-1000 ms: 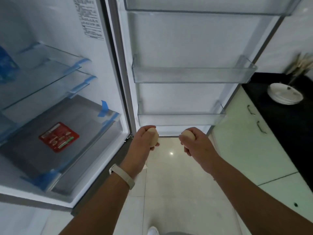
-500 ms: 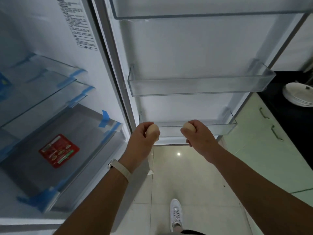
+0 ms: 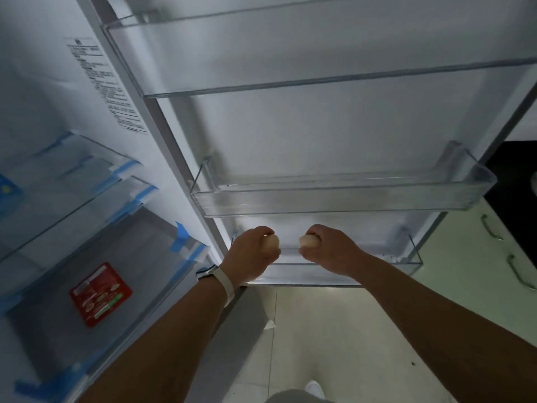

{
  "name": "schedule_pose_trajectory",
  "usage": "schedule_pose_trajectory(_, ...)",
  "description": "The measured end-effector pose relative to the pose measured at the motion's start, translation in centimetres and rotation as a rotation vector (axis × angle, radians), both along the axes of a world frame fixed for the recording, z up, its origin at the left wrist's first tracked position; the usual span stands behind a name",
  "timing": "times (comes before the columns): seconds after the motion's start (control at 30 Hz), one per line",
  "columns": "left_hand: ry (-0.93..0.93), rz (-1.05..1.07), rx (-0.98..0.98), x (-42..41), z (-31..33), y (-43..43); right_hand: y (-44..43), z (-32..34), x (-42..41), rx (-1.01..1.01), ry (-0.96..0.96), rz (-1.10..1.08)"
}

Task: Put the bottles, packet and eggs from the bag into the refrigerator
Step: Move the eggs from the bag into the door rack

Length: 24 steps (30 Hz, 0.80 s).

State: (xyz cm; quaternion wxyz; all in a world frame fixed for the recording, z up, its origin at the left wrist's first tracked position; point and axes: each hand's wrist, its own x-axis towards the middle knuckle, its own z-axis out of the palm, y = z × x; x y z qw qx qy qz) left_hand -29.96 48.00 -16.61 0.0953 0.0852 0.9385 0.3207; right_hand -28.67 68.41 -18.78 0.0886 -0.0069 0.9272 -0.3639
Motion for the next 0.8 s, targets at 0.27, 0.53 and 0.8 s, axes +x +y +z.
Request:
schedule_pose_trajectory(0.27,-0.181,-0.045,-0.177,-3.1,-2.6,1.4,0.7,-2.0,-3.0,0.127,-0.161,0.209)
schedule_pose_trajectory(0.53,-0.283,-0.198,-0.344,-5.8,-4.5,1.9,1.3,-4.0,-5.3,0.263,-0.168,0.287)
schedule_pose_trajectory(0.8,-0.284,-0.295,-0.474,-6.9,-5.3,2.6,1.4,-5.0,-5.5,0.429,-0.108,0.369)
